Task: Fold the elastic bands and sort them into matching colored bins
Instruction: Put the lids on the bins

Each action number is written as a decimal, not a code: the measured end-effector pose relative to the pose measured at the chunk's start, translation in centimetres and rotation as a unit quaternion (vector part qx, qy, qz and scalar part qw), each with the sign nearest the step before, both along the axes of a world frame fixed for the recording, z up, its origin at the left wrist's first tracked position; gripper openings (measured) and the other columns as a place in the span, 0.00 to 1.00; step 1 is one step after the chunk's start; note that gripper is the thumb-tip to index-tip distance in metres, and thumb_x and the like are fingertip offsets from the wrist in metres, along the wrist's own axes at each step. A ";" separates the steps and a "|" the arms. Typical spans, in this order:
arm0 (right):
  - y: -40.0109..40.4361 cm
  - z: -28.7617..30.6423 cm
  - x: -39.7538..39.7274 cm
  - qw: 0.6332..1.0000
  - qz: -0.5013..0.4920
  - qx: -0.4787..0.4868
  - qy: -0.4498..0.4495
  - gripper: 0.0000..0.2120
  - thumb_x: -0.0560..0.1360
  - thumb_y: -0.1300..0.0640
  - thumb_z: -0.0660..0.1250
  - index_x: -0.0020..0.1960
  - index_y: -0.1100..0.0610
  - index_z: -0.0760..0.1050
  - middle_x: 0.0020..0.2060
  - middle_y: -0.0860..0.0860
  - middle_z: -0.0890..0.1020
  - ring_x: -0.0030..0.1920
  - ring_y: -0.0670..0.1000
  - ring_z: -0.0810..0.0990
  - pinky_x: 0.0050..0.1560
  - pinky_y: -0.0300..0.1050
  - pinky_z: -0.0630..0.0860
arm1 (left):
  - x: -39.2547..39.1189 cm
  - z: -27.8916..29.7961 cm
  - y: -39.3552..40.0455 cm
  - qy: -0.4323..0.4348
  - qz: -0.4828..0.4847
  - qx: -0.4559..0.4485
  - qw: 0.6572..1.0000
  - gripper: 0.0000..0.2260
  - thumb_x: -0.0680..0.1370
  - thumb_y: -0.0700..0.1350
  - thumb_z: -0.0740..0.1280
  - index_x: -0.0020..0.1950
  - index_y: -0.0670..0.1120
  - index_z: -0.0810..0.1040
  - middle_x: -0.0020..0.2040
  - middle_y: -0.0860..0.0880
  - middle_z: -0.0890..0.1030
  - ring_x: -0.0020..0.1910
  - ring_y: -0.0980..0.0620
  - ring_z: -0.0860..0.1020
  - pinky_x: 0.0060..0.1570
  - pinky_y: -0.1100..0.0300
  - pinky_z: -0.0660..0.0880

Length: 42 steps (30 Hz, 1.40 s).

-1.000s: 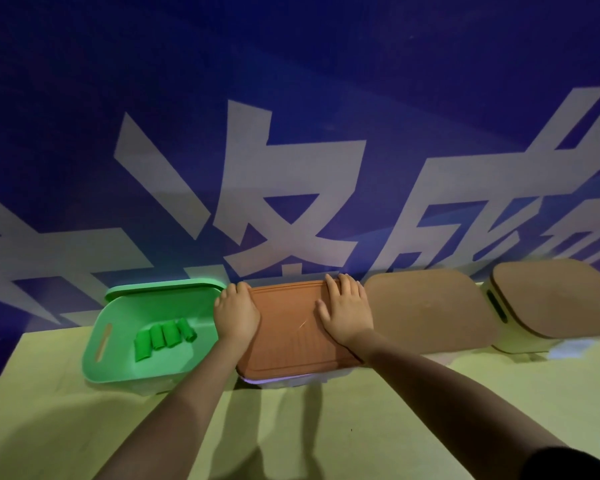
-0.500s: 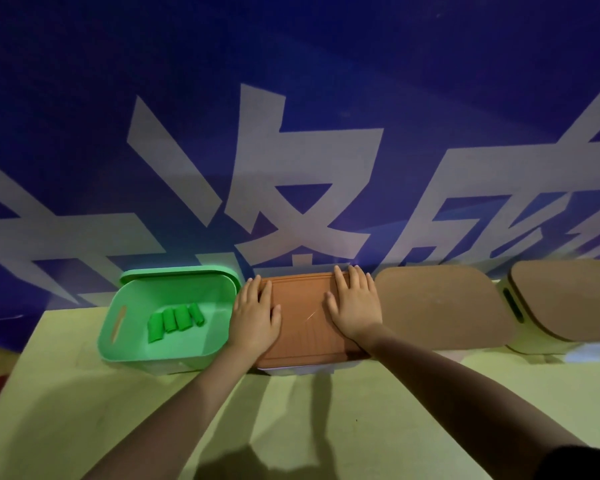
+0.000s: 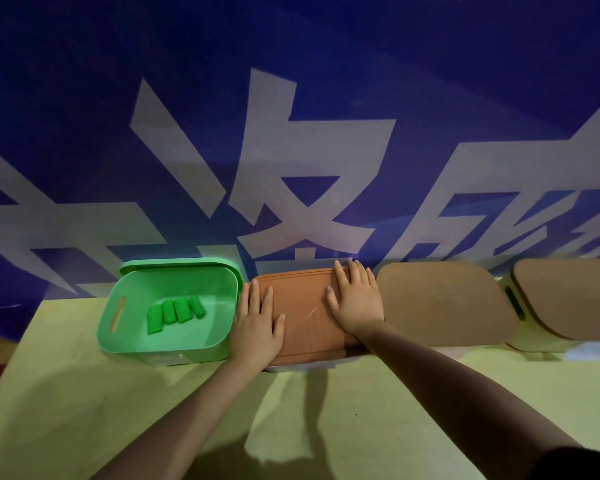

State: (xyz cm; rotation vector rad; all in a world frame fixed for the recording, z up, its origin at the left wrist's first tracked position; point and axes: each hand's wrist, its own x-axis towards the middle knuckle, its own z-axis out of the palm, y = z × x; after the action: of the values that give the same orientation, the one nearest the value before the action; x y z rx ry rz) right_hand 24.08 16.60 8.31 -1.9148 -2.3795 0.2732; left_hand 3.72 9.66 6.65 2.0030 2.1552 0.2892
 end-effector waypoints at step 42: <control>-4.1 1.0 0.8 0.996 0.065 -0.023 -0.061 0.47 0.69 0.27 0.28 0.78 0.51 0.50 0.78 0.55 0.54 0.78 0.57 0.48 0.77 0.56 0.44 | 0.4 1.1 -5.1 -0.235 0.249 -0.051 0.938 0.15 0.81 0.50 0.60 0.60 0.40 0.70 0.48 0.42 0.79 0.43 0.43 0.80 0.38 0.54 0.75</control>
State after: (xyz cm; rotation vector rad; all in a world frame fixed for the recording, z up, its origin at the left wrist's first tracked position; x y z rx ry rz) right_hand 24.87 12.54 9.32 -1.8483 -2.6044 0.2272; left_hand 4.16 4.51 7.79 1.1453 2.2462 0.6372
